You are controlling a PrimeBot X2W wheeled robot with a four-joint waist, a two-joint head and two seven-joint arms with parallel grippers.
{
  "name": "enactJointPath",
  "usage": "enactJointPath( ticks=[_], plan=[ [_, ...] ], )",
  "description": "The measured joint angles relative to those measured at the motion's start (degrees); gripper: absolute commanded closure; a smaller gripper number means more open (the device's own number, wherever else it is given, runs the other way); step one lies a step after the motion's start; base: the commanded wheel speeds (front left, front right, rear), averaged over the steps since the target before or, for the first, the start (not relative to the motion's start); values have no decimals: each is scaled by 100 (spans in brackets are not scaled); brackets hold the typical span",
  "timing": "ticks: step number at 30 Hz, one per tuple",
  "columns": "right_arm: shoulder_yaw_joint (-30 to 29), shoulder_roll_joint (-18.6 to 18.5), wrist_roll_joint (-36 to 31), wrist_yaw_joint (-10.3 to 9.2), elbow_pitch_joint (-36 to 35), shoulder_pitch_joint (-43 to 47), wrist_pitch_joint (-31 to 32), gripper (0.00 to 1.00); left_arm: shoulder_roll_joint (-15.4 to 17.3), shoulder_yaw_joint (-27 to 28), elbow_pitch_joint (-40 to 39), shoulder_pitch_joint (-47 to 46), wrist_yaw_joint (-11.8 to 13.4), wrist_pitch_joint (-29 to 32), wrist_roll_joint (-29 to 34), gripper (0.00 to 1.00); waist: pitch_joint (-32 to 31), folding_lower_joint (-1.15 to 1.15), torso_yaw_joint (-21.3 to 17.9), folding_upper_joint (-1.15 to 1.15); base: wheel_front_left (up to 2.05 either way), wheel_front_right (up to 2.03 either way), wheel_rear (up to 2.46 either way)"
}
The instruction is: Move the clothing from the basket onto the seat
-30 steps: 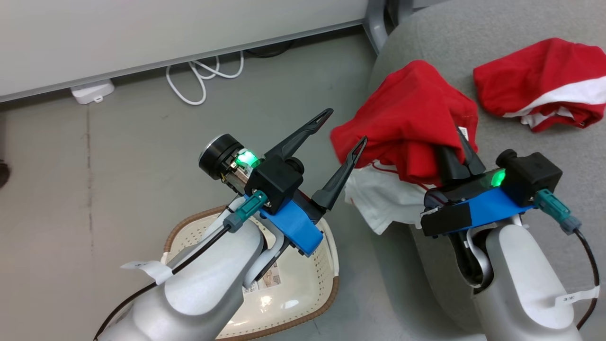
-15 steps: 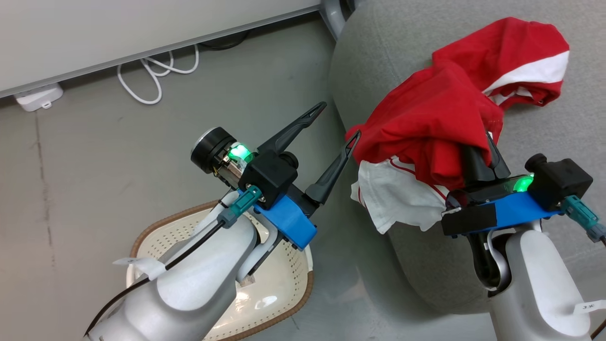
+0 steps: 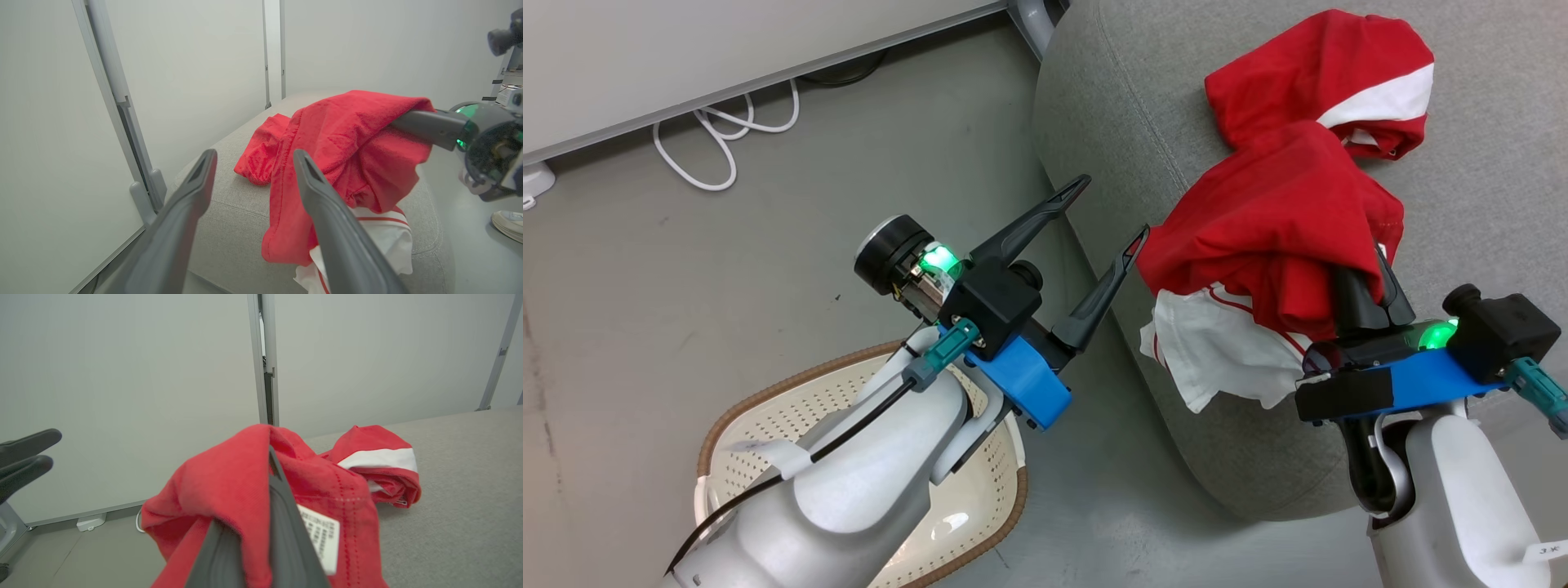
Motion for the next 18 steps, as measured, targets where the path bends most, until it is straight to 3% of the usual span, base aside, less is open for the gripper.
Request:
enactJointPath(
  ticks=[9, 18],
  plan=[
    [-54, 0, -120, 0, -222, 1, 0, 100, 24, -21, -29, -68, 42, 18, -3, 0, 107, 0, -57, 0, 0, 0, 0],
    [-376, 0, -427, 0, -524, -695, 0, 100, 149, 27, -144, -241, 118, 59, 5, 0, 431, 0, 36, 0, 0, 0, 0]
  ],
)
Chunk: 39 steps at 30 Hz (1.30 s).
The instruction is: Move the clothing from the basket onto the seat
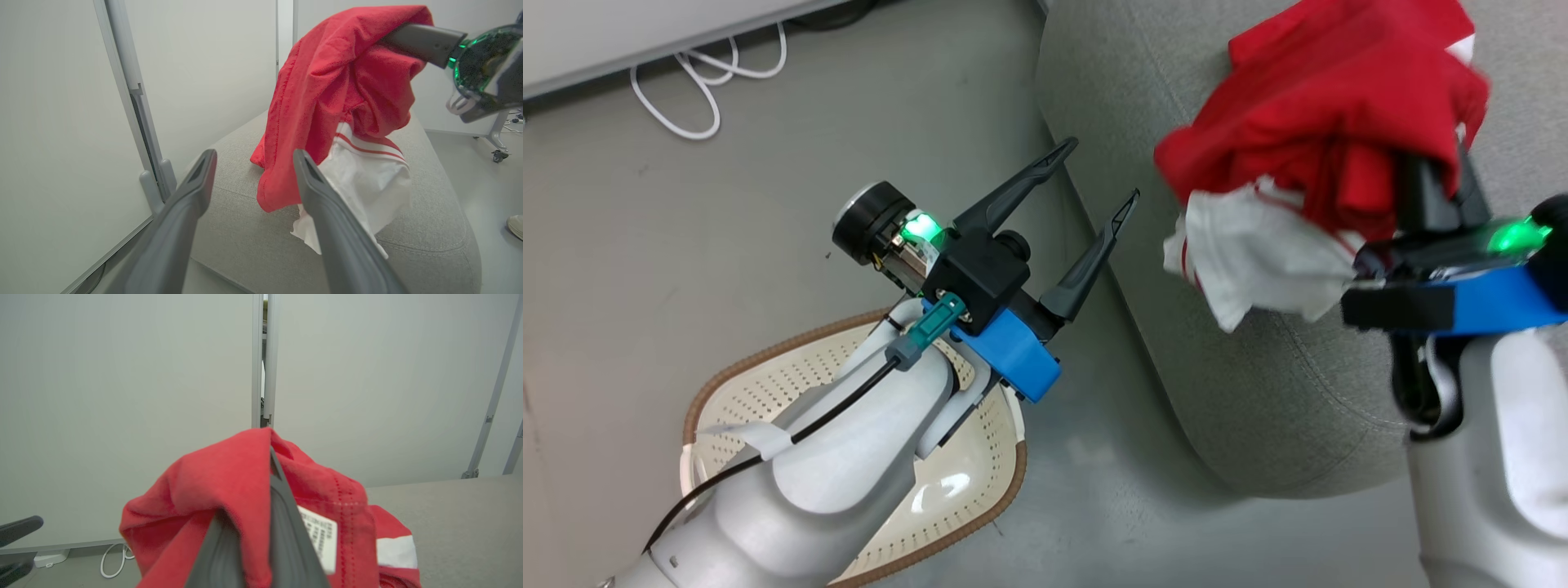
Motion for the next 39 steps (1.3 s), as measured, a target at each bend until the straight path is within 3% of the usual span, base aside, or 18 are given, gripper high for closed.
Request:
enactJointPath(
  ticks=[8, 23, 30, 39],
  plan=[
    [-545, -47, -299, 0, -249, -1154, -1, 100, 125, 3, -154, -249, 26, 116, 86, 0, 572, 0, 113, 0, 0, 0, 0],
    [-2019, -1085, -416, 1, -330, -2673, -1, 100, 281, -40, -374, -610, 51, 225, 243, 0, 1616, 1, 399, 0, 0, 0, 0],
    [-2655, -1656, -333, 0, 220, -2708, -1, 100, 327, -43, -412, -681, 82, 218, 277, 0, 1791, 0, 438, 0, 0, 0, 0],
    [-2506, -1904, -337, 0, 1595, -2757, 0, 100, 359, -73, -459, -781, 87, 263, 283, 0, 1962, 1, 442, 0, 0, 0, 0]
  ],
)
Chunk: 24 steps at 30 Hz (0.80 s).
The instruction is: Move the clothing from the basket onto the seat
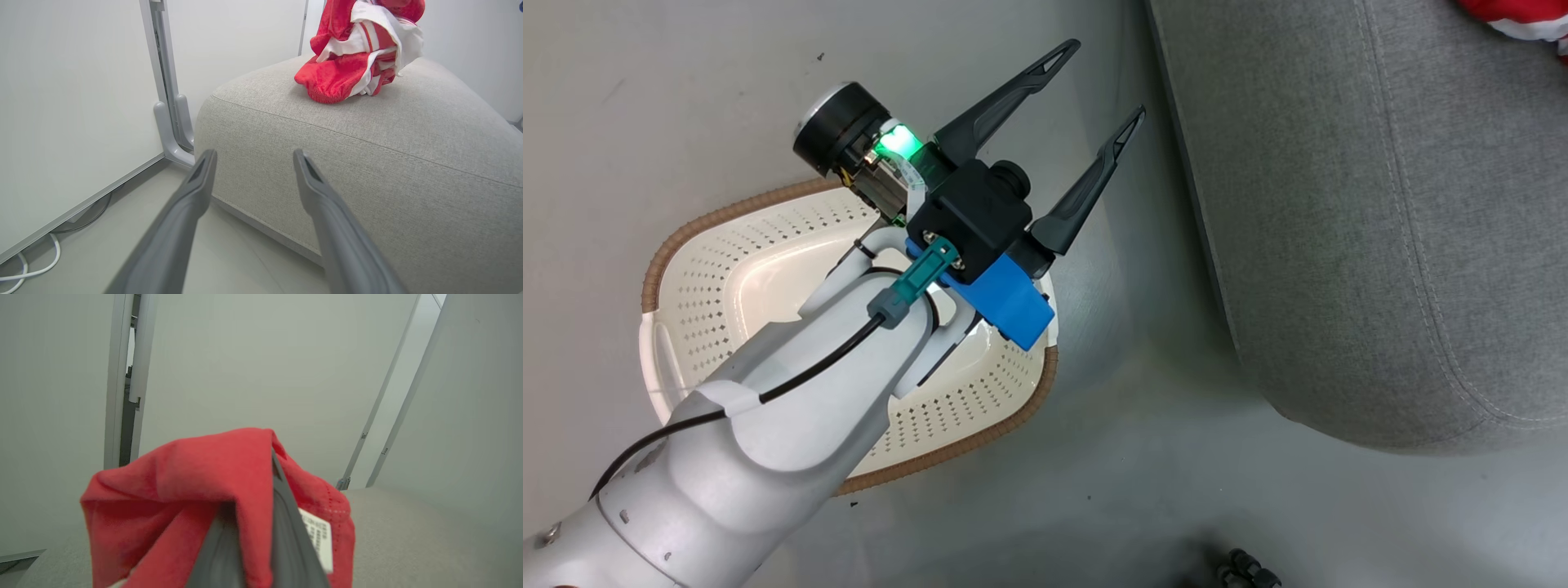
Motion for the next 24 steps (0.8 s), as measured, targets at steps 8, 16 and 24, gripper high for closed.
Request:
enactJointPath(
  ticks=[8, 16, 24],
  plan=[
    [113, 34, 58, 0, 1061, -155, -1, 100, 5, -41, -5, -34, 18, 4, 0, 0, 102, 0, 73, 0, 0, 0, 0],
    [263, 157, 151, 0, 1590, -42, -1, 100, -3, -71, 33, -79, 25, -23, -9, 0, 138, 0, 125, 0, 0, 0, 0],
    [291, 266, 144, 0, 1051, 405, 0, 0, -89, -99, 157, -56, 49, -182, -66, 0, -123, 0, 138, 0, 0, 0, 0]
  ],
)
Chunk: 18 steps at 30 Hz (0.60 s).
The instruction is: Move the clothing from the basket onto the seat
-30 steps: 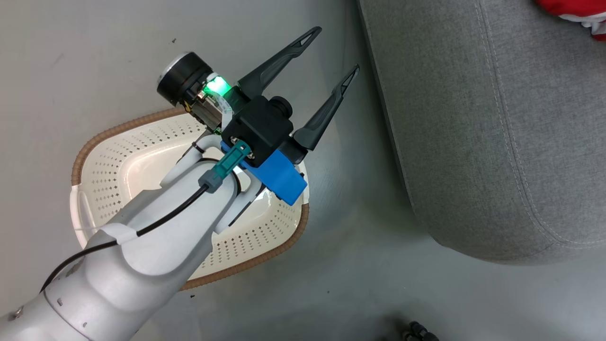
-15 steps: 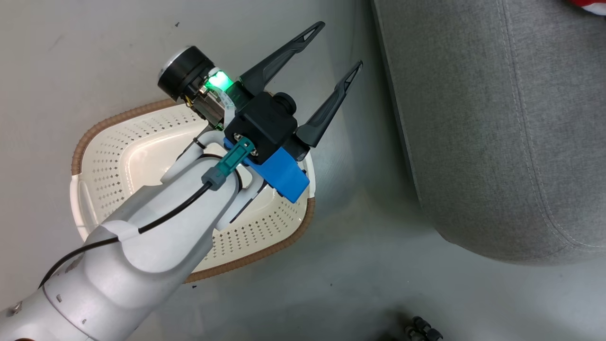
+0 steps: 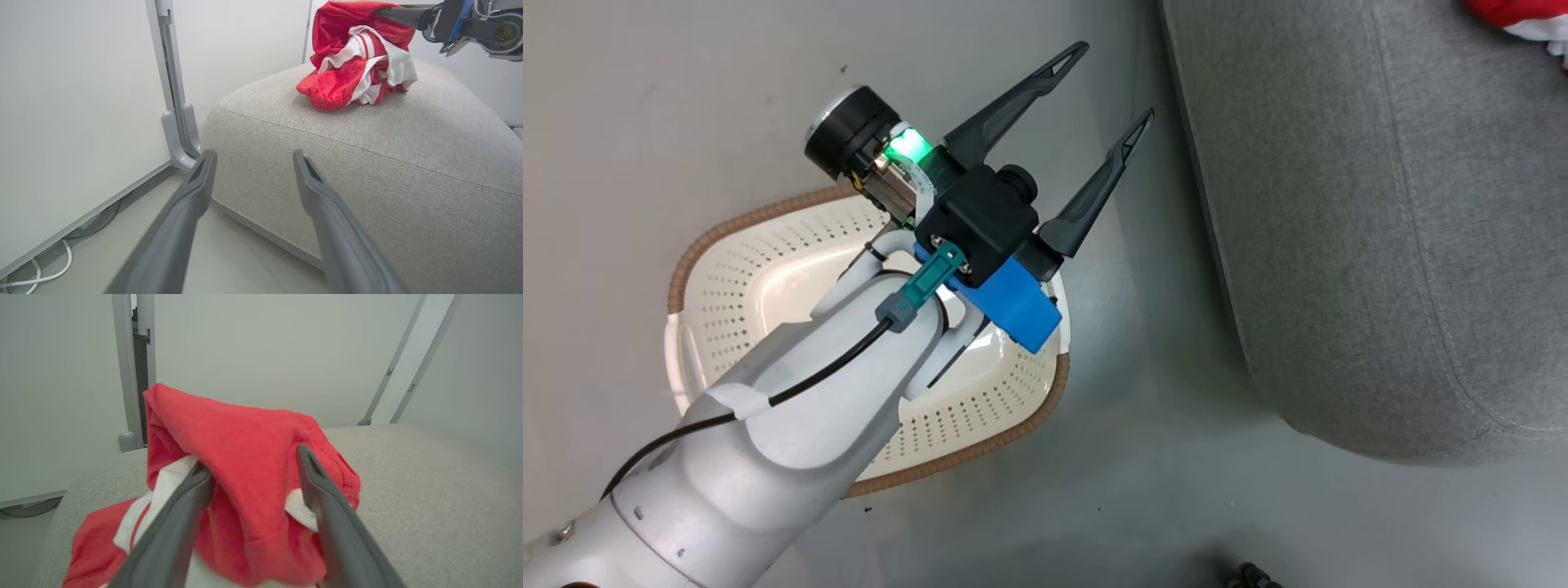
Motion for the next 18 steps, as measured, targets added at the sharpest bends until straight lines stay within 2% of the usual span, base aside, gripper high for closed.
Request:
enactJointPath(
  ticks=[11, 18],
  plan=[
    [140, 325, -201, 0, -1182, 1133, -1, 0, -112, 153, 196, 423, 163, -253, -164, 0, -728, 0, 87, 0, 0, 0, 0],
    [580, 542, -252, 0, -1773, 1717, -1, 0, -154, 555, 46, 971, 347, -291, -194, 0, -1274, 0, 209, 0, 0, 0, 0]
  ],
)
